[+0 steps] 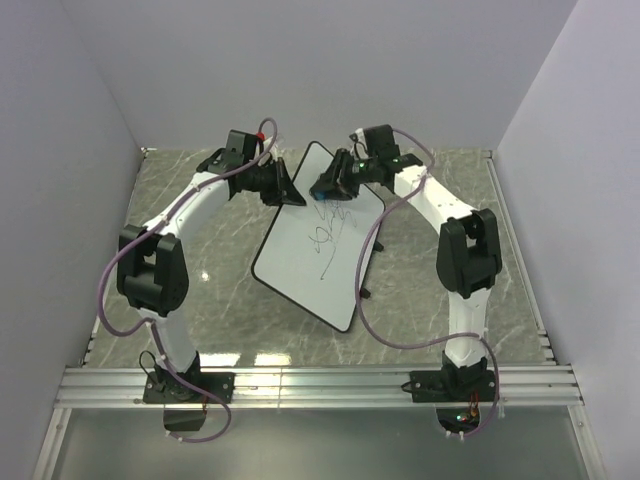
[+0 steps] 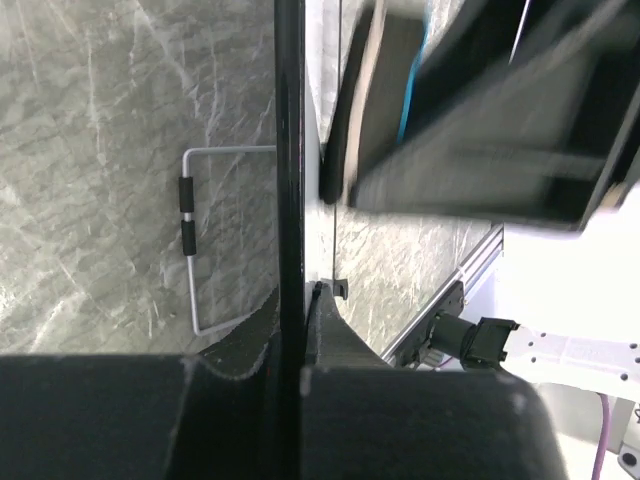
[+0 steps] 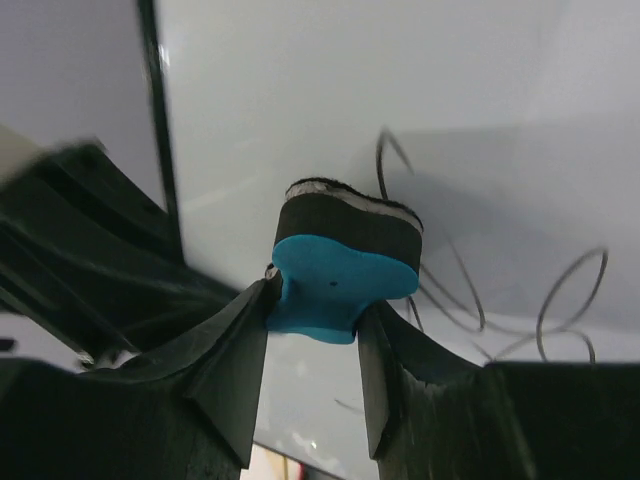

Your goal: Erase the whiteboard

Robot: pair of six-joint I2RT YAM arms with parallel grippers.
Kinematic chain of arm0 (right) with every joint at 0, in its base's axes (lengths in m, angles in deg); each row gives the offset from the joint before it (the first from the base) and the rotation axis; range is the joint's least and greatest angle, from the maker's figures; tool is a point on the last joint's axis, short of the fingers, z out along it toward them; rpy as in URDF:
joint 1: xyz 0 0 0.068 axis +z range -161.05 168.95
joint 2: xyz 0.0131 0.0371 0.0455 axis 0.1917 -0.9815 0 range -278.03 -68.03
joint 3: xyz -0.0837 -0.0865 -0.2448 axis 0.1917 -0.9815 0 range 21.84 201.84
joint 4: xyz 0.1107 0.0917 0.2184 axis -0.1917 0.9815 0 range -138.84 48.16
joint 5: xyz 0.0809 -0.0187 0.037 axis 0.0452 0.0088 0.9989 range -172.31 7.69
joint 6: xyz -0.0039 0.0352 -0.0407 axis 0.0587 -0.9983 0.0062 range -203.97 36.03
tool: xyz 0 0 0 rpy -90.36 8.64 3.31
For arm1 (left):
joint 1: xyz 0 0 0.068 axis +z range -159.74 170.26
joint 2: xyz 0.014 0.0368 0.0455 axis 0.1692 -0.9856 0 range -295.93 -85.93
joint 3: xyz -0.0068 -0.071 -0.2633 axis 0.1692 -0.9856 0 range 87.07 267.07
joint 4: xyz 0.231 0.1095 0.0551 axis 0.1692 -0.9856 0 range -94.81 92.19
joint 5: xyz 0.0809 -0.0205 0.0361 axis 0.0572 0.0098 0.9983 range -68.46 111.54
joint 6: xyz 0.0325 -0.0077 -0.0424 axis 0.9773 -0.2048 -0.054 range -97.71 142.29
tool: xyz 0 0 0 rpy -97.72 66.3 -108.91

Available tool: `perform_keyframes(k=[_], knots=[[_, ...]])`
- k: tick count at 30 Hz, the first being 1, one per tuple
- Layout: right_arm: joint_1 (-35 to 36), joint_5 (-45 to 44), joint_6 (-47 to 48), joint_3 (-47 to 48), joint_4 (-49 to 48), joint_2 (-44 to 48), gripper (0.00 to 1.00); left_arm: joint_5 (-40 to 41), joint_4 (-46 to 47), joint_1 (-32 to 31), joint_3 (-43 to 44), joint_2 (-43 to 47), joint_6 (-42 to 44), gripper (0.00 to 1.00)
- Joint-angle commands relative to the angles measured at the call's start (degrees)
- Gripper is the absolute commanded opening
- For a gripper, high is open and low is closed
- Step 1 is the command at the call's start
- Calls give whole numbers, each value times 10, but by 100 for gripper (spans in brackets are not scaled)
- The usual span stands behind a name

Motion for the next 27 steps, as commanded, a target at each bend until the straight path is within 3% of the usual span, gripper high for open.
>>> perform_keyframes(k=[1, 7, 12, 15, 20, 25, 27], knots=[[-2, 8, -47, 68, -46, -33, 0, 154, -105, -89, -10, -65, 107, 0], [-12, 2, -89, 208, -35, -113, 0, 159, -119, -98, -3, -51, 108, 0], [-17, 16, -108, 254, -11, -155, 0, 172, -121, -98, -9, -51, 113, 0], [-18, 36, -114, 177, -38, -121, 0, 172, -121, -98, -6, -56, 112, 0], [-33, 74, -159, -27, -130, -73, 0, 177, -124, -98, 4, -64, 116, 0], [-31, 64, -61, -29, 69, -86, 0, 179, -123, -98, 9, -69, 117, 0], [-28, 72, -35, -35, 101, -86, 0, 179, -123, -98, 9, -70, 118, 0]])
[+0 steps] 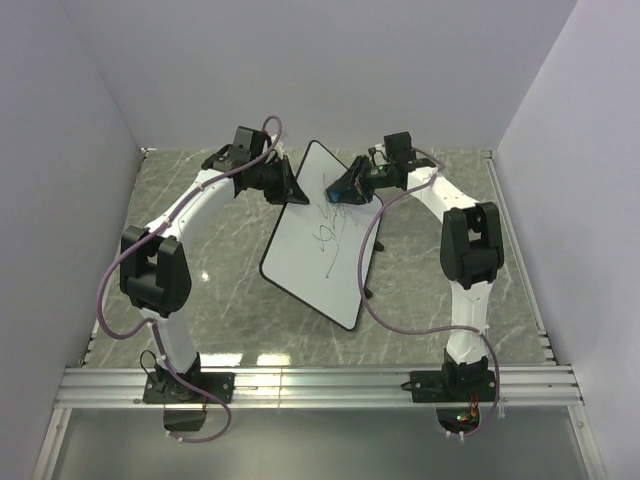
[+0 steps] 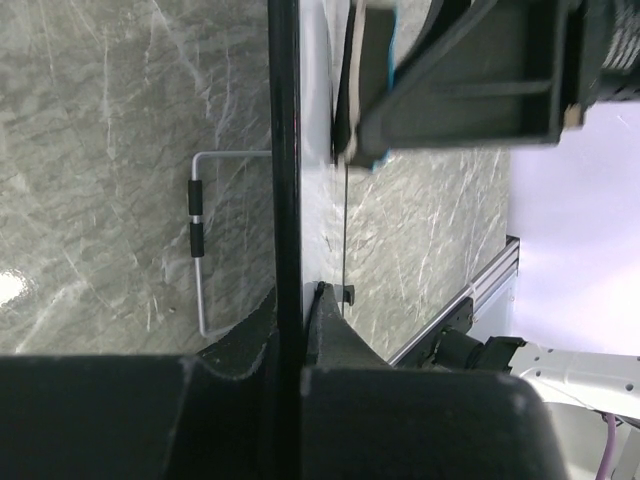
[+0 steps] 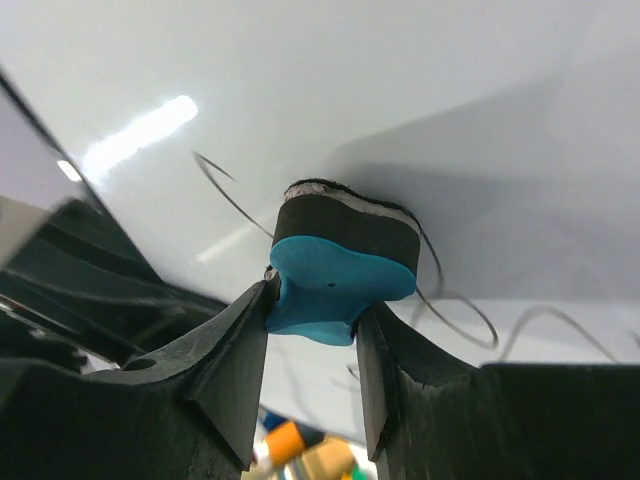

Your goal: Erase the whiteboard

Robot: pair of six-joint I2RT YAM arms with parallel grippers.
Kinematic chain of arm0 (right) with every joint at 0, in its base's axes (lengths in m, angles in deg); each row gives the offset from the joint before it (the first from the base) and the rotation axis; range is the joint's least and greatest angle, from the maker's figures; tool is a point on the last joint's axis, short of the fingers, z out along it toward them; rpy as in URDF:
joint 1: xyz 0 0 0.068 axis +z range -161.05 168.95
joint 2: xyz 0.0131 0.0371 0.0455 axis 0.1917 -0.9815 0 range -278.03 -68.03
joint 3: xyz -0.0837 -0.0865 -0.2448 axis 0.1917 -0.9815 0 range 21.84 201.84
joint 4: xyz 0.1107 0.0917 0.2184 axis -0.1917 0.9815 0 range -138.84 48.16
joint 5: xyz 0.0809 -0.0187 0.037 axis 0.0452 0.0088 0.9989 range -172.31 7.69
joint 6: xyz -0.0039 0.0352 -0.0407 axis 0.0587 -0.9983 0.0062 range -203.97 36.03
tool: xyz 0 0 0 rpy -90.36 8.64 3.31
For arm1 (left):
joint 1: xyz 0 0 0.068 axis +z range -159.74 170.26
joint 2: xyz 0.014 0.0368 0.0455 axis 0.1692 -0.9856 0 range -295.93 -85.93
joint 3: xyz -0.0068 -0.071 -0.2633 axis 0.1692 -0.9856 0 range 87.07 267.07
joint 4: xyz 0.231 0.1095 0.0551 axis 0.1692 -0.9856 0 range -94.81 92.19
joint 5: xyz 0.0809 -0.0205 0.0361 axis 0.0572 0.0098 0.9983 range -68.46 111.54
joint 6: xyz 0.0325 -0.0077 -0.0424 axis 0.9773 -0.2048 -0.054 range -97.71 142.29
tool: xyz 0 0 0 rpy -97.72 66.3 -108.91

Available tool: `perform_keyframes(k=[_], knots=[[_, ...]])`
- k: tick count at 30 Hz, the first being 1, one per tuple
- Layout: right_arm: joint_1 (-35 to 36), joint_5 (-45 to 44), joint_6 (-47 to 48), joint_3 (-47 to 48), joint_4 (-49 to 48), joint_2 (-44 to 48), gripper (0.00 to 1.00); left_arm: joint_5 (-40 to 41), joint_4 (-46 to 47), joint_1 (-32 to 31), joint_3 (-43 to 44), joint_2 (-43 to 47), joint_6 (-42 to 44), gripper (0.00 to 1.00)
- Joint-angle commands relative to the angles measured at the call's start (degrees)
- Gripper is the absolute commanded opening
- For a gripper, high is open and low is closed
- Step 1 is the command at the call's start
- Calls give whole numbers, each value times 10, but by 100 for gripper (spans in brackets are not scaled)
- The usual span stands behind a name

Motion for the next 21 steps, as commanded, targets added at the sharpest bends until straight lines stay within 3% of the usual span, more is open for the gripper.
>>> perform_keyframes(k=[1, 6, 7, 8, 9, 11, 16, 21], knots=[[41, -25, 78, -36, 139, -30, 0, 113, -74, -72, -33, -67, 135, 0], [42, -2, 64, -51, 98, -16, 0, 122, -70, -72, -42, -62, 137, 0], [44, -2, 66, -21, 114, -19, 10, 125, -70, -72, -44, -61, 138, 0], [45, -4, 74, 1, 129, -23, 25, 126, -70, -72, -47, -60, 138, 0], [46, -16, 91, 22, 142, -33, 65, 127, -67, -72, -49, -58, 138, 0], [48, -32, 111, 84, 187, -44, 77, 127, -65, -72, -52, -55, 138, 0], [47, -70, 134, 143, 247, -57, 77, 127, -65, -73, -56, -51, 139, 0], [32, -102, 155, 124, 269, -15, 77, 131, -64, -73, -63, -43, 139, 0]])
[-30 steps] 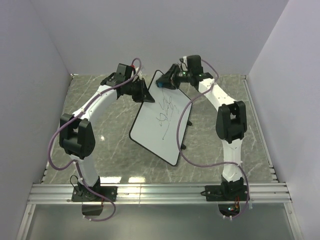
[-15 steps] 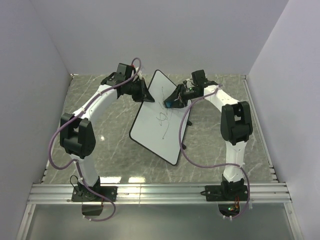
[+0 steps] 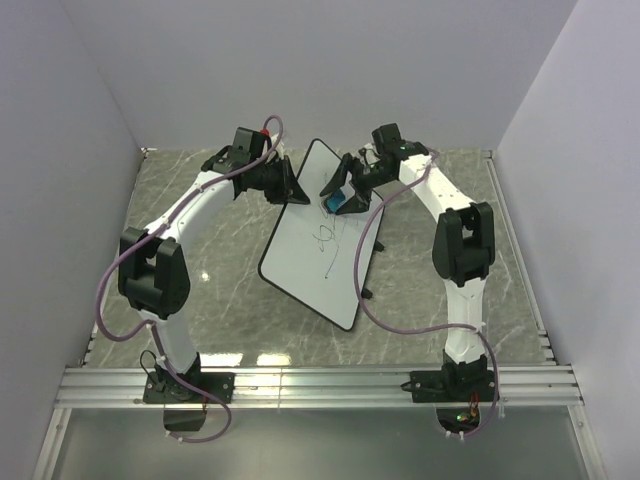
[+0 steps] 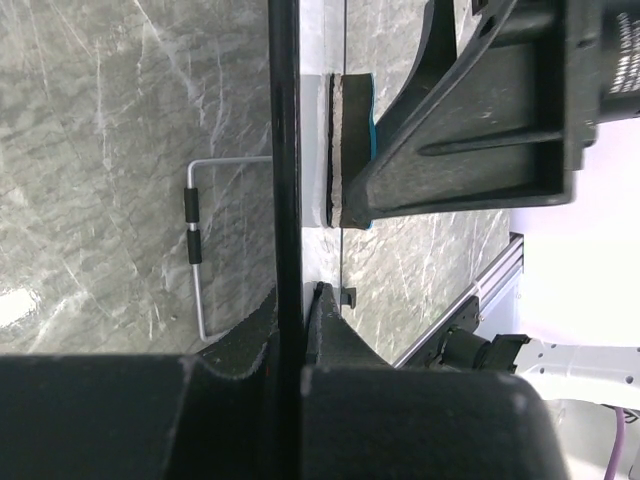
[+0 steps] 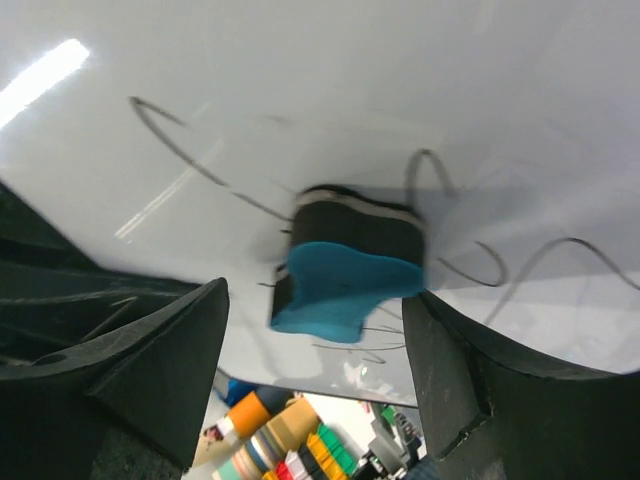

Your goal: Erase the whiteboard

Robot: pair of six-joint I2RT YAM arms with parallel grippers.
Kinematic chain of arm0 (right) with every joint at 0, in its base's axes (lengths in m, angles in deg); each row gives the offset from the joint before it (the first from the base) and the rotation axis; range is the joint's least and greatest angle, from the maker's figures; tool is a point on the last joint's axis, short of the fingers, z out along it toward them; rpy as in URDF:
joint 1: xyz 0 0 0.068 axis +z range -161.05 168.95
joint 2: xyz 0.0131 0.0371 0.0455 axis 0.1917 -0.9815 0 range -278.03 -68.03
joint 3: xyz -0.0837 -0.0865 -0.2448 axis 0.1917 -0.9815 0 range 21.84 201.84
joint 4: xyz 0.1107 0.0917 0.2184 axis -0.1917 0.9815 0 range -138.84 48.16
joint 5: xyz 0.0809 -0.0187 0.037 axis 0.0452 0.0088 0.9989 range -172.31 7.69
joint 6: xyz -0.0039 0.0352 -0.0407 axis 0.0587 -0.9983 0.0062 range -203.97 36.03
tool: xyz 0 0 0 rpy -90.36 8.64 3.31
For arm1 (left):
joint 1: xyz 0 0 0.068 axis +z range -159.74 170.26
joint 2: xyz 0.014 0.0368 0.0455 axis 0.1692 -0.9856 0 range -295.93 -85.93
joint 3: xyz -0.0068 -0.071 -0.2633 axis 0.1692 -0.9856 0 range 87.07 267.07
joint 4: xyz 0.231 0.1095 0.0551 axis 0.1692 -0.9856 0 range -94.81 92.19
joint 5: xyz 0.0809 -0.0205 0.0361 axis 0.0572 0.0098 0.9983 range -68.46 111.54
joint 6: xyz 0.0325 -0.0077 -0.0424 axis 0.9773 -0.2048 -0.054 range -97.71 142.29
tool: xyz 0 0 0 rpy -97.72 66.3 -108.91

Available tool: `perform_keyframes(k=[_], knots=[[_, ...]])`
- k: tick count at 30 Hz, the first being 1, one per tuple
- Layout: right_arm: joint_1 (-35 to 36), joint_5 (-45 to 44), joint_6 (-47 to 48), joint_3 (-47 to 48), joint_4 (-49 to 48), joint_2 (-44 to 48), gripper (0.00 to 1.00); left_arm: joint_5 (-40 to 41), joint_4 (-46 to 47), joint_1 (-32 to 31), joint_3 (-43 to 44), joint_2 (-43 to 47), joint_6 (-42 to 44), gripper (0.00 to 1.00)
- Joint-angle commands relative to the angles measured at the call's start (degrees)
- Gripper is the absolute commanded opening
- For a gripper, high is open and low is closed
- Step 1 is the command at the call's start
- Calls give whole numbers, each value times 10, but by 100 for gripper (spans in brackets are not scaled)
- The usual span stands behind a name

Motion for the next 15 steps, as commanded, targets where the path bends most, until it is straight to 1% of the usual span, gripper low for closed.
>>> perform_keyframes(k=[1, 4, 7, 11, 15], knots=[[1, -65, 36, -28, 13, 20, 77, 133, -81, -72, -52, -50, 127, 0], [-7, -65, 46, -50, 22, 43, 76, 131, -80, -72, -56, -49, 127, 0], [-11, -83, 62, -57, 39, 59, 76, 128, -81, -72, -54, -50, 126, 0], [-18, -73, 54, -84, 14, 75, 74, 124, -80, -72, -55, -49, 125, 0], [-20, -61, 50, -78, 7, 67, 74, 128, -81, -72, -57, -45, 125, 0]])
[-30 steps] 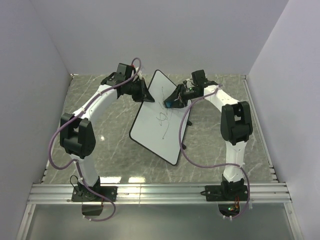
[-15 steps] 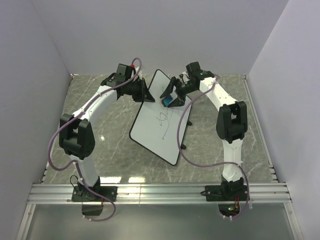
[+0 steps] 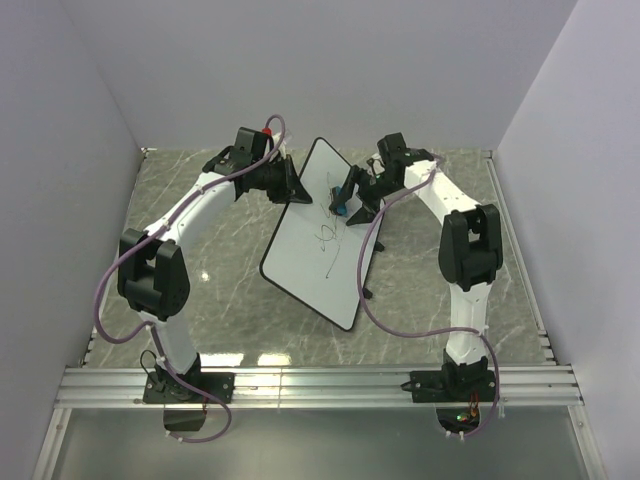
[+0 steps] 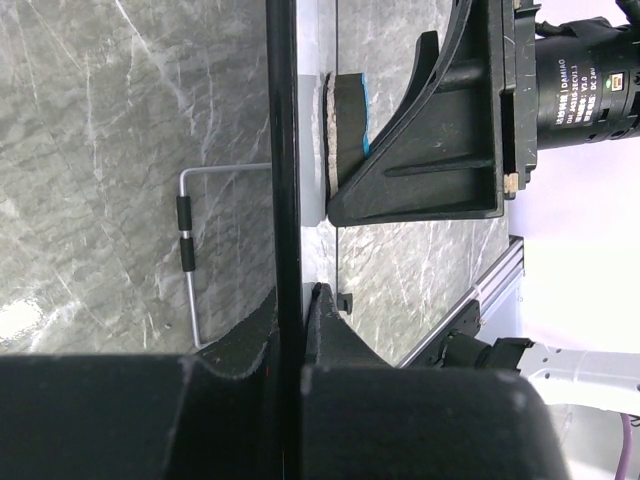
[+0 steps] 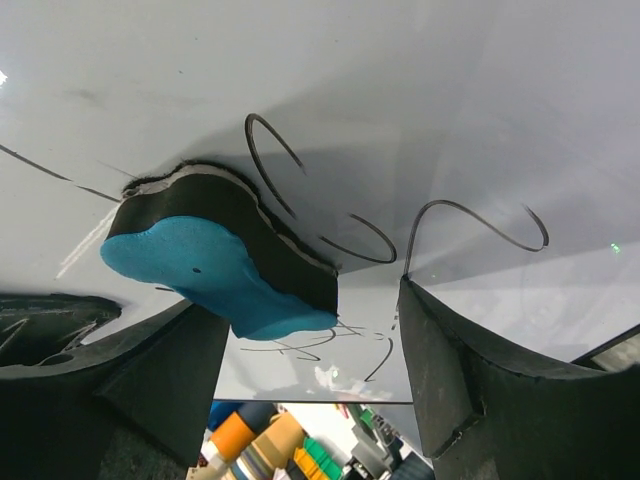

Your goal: Erase the whiteboard

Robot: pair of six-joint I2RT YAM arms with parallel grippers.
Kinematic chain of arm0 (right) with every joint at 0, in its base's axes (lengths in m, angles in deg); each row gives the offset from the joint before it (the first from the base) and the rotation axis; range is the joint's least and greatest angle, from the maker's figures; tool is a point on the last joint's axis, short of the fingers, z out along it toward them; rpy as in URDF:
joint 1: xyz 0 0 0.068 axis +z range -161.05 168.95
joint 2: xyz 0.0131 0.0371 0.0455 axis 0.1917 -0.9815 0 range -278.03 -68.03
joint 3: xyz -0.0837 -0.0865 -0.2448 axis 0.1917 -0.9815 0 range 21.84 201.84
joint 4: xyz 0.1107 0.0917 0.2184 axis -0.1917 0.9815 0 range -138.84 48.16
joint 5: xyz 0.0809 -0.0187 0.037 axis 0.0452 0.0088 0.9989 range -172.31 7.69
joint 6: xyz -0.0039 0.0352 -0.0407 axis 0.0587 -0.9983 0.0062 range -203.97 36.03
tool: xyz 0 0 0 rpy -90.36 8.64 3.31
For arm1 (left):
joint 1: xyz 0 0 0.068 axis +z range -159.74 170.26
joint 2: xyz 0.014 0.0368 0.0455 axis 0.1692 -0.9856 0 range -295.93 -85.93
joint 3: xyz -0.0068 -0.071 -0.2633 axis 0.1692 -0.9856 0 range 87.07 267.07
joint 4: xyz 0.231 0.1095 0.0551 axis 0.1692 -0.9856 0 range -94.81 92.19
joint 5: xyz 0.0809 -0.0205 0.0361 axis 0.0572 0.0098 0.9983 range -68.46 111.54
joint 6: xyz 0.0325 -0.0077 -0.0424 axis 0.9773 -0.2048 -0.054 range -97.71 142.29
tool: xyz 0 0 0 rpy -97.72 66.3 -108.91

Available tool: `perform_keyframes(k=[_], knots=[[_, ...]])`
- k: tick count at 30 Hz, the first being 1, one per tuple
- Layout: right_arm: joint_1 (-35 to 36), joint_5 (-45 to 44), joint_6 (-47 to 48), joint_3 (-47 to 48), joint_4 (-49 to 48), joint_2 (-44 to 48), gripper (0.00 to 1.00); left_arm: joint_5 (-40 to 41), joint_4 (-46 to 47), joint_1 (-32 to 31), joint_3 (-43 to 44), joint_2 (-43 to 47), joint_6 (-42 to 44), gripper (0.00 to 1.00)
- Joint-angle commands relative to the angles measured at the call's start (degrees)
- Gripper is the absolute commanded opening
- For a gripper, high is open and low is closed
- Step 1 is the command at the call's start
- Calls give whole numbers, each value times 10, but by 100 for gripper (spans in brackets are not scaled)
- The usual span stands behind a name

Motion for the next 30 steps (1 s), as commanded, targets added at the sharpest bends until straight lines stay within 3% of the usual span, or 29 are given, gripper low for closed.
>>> perform_keyframes(k=[1, 8, 13, 21, 30], knots=[[-6, -2, 6, 11, -16, 26, 74, 124, -95, -63, -53, -51, 128, 0], [-26, -21, 20, 118, 31, -8, 73, 129, -98, -63, -53, -47, 129, 0], [-39, -24, 38, 186, 72, -44, 65, 128, -98, -63, -53, -44, 131, 0], [-31, -19, 49, 116, 50, -9, 61, 130, -95, -63, -60, -41, 131, 0], [-16, -15, 73, 111, 59, -2, 56, 124, -94, -63, -61, -45, 130, 0]])
